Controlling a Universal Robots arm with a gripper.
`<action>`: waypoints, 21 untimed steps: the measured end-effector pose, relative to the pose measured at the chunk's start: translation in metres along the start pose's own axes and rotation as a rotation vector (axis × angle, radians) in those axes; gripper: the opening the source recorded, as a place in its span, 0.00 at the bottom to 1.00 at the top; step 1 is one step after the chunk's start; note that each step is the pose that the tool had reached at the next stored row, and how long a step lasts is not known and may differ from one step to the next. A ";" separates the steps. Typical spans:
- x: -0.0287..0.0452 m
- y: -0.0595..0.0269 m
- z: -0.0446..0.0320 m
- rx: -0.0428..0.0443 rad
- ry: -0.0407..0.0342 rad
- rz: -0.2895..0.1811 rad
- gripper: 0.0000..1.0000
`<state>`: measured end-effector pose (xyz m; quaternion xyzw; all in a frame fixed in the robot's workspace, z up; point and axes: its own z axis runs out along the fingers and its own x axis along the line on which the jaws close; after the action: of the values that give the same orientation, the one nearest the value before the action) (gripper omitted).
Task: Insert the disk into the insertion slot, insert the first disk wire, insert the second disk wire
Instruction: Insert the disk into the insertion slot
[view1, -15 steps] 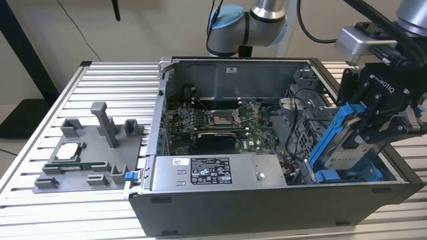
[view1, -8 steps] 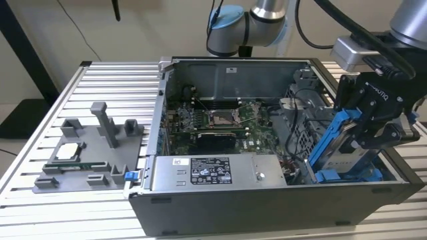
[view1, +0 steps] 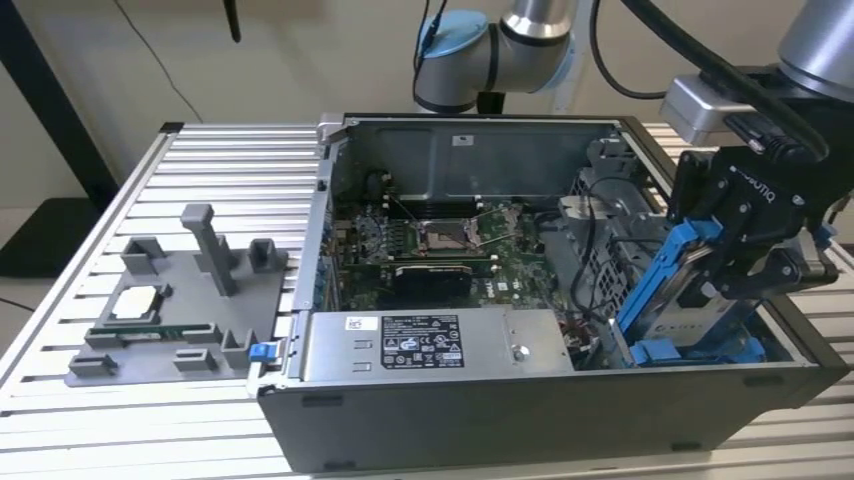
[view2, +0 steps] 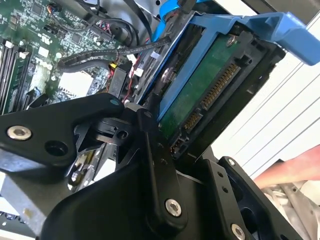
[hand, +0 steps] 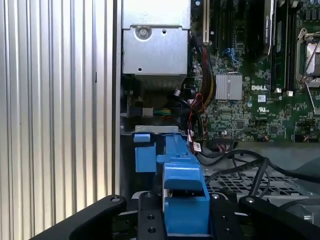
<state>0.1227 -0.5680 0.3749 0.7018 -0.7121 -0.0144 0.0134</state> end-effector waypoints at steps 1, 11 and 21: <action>0.0000 -0.0001 0.0000 0.0003 -0.0002 0.000 0.00; 0.0000 0.0004 -0.0104 0.0000 0.0001 0.000 1.00; -0.0001 0.0015 -0.0382 0.0000 0.0001 0.000 1.00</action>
<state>0.1227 -0.5679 0.4132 0.7018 -0.7121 -0.0144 0.0134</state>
